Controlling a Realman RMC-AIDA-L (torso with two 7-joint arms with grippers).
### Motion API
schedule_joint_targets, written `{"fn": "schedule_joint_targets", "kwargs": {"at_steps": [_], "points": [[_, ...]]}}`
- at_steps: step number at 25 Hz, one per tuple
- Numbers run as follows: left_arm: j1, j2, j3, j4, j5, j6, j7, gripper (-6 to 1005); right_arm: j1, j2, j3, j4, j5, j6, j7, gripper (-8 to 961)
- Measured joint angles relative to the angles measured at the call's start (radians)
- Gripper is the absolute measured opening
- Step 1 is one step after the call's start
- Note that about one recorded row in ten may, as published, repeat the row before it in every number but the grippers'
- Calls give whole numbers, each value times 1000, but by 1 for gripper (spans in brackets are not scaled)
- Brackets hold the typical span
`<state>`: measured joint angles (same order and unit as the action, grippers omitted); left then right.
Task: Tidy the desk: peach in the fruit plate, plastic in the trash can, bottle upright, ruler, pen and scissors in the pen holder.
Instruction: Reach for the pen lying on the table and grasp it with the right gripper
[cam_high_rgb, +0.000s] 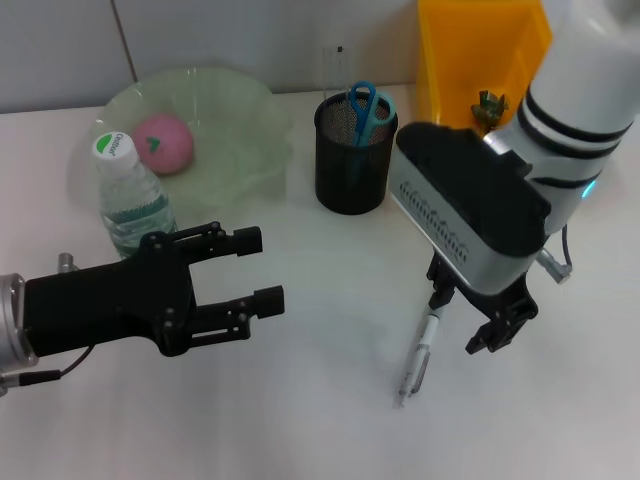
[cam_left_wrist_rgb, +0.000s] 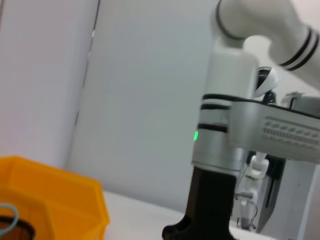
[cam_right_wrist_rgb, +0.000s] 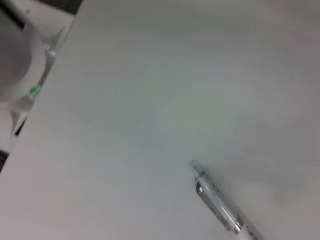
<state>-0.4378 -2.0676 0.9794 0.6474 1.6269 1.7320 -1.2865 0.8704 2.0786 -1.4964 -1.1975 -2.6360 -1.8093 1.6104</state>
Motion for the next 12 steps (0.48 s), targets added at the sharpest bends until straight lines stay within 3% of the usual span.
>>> {"fn": "schedule_joint_targets", "kwargs": {"at_steps": [12], "points": [[-4,1,10,29,55,-51,-78,741,0,2,-64,42,-7,80,-142,567]]}}
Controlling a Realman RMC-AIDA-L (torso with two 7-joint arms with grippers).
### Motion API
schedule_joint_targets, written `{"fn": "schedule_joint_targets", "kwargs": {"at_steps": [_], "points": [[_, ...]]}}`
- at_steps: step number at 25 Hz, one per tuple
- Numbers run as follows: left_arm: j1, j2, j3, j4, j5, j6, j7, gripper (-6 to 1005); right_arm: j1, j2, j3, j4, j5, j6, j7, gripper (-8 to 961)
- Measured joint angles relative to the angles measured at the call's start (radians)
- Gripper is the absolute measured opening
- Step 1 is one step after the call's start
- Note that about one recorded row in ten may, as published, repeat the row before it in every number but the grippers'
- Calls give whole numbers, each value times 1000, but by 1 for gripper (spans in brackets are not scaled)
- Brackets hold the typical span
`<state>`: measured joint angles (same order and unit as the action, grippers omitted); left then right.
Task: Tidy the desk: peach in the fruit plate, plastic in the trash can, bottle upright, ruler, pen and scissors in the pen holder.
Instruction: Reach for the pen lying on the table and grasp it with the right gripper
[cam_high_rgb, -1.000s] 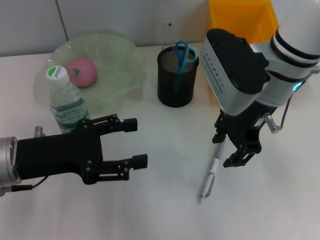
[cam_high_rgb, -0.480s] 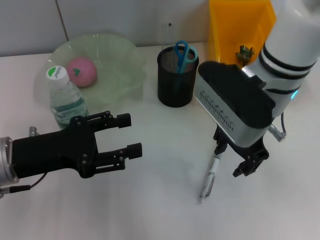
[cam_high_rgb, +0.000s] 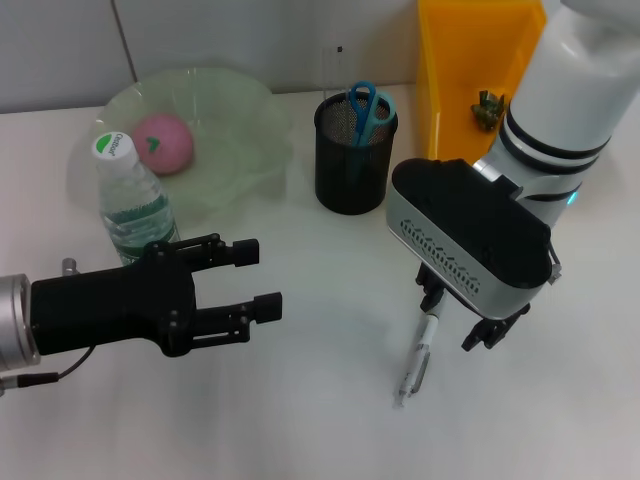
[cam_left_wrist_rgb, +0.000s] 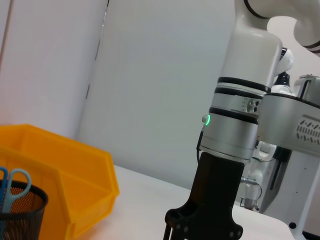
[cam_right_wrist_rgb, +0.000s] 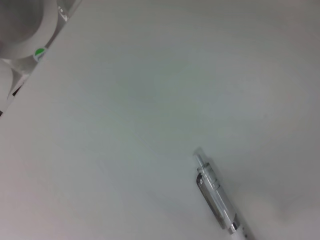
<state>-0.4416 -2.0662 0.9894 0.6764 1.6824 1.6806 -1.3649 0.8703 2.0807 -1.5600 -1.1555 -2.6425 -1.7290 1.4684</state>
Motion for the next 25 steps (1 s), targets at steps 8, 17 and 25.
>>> {"fn": "schedule_joint_targets", "kwargs": {"at_steps": [8,17,25], "points": [[-1,-1,8,20,5,-7,-12,741,6,3,-35,3,4,39,-22,568],[6,-4,29,51,19,-51,-3,741,4,0,-61,-24,11,38,-25,568],[5,-6,42,54,20,-66,-5,741,5,-4,-59,-17,12,43,-92,568]]}}
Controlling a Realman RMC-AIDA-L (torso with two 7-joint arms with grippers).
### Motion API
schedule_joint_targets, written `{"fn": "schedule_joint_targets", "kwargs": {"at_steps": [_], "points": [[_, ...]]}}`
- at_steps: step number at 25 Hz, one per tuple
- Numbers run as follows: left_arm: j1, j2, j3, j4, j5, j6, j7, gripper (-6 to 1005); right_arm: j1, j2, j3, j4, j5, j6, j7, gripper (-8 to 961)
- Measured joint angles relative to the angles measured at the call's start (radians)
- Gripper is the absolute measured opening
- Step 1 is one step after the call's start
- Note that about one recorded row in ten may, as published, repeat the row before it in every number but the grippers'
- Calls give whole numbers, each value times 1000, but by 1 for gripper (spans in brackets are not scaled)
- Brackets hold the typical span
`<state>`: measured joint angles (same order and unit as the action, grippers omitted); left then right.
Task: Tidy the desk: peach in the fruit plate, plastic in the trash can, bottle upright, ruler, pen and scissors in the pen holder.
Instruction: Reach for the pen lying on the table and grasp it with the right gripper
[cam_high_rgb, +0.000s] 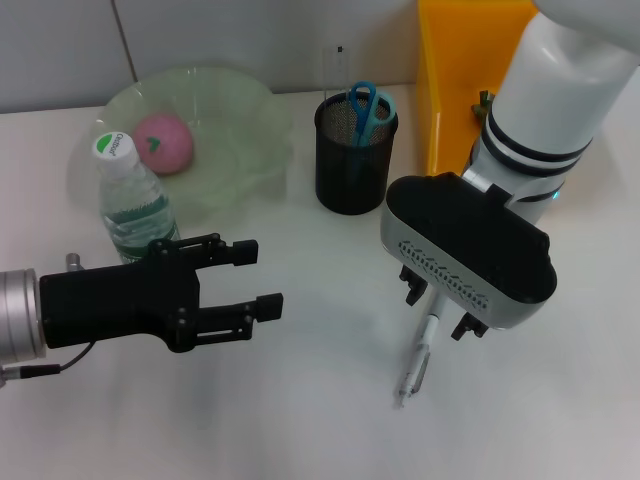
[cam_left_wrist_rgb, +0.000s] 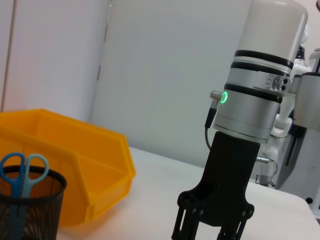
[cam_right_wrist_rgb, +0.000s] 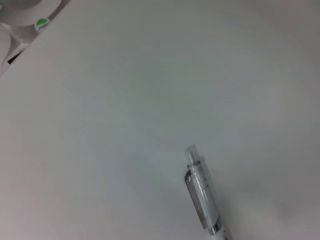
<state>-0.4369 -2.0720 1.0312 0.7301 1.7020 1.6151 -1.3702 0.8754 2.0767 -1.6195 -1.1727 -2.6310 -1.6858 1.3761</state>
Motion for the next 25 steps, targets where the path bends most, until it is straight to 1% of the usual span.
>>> {"fn": "schedule_joint_targets", "kwargs": {"at_steps": [4,13,16,25], "points": [[15,2,5,17,-1,-7,-2,741,2,-3,-3,6,4,-1,-29,568],[24,2,7,22,0,-22,5,741,-9,0,-15,10,4,8,-62,568],[25,2,7,20,1,-34,5,741,-2,0,-16,44,5,14,-75,567],[25,3,7,18,1,-54,7,741,5,-2,-21,80,17,50,-104,567]]}}
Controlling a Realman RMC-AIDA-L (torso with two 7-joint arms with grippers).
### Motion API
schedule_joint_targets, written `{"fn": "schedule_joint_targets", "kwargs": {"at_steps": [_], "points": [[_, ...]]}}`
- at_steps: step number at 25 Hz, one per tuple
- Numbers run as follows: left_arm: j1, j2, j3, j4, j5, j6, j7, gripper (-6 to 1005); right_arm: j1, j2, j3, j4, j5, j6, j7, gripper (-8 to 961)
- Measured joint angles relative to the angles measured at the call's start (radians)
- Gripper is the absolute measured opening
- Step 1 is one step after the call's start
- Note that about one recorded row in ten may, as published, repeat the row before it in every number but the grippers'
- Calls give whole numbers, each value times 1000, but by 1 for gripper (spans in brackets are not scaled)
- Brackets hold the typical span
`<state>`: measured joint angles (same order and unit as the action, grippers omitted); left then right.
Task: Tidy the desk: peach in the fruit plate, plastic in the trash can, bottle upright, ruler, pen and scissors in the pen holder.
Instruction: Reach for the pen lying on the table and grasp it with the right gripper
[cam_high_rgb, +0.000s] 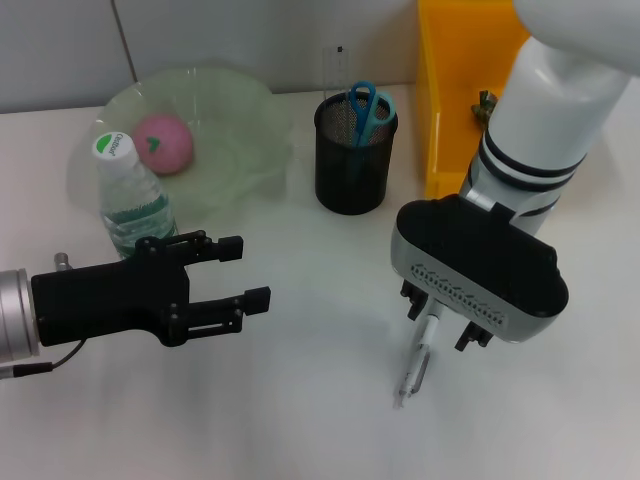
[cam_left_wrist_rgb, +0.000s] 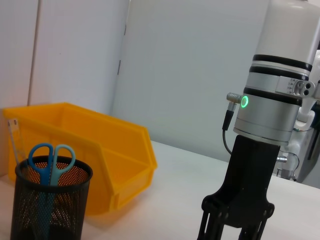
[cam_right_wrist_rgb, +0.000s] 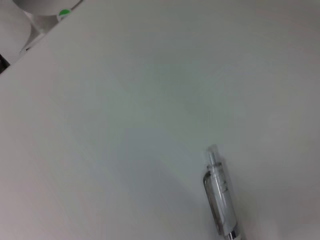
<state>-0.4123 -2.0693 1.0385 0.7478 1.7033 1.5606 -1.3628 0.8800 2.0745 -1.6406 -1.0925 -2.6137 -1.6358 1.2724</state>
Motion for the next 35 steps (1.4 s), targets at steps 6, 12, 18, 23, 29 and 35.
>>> {"fn": "schedule_joint_targets", "kwargs": {"at_steps": [6,12,18,23,29,35], "points": [[-3,-1,0,-4,-3,-6,1,741,7,-4,-20,33,12,39,-25,567],[-2,-2,0,-4,-8,-9,1,741,9,-6,-25,51,26,66,-57,567],[-1,-2,0,-4,-10,-14,1,741,11,-8,-39,68,38,80,-81,567],[-1,-3,0,-5,-11,-16,0,741,15,-13,-55,86,39,94,-85,567],[-6,-3,-1,-5,-12,-26,-3,741,27,-18,-59,107,55,104,-96,568],[-8,-3,-1,-5,-13,-31,-7,741,28,-18,-60,109,55,104,-104,567]]}}
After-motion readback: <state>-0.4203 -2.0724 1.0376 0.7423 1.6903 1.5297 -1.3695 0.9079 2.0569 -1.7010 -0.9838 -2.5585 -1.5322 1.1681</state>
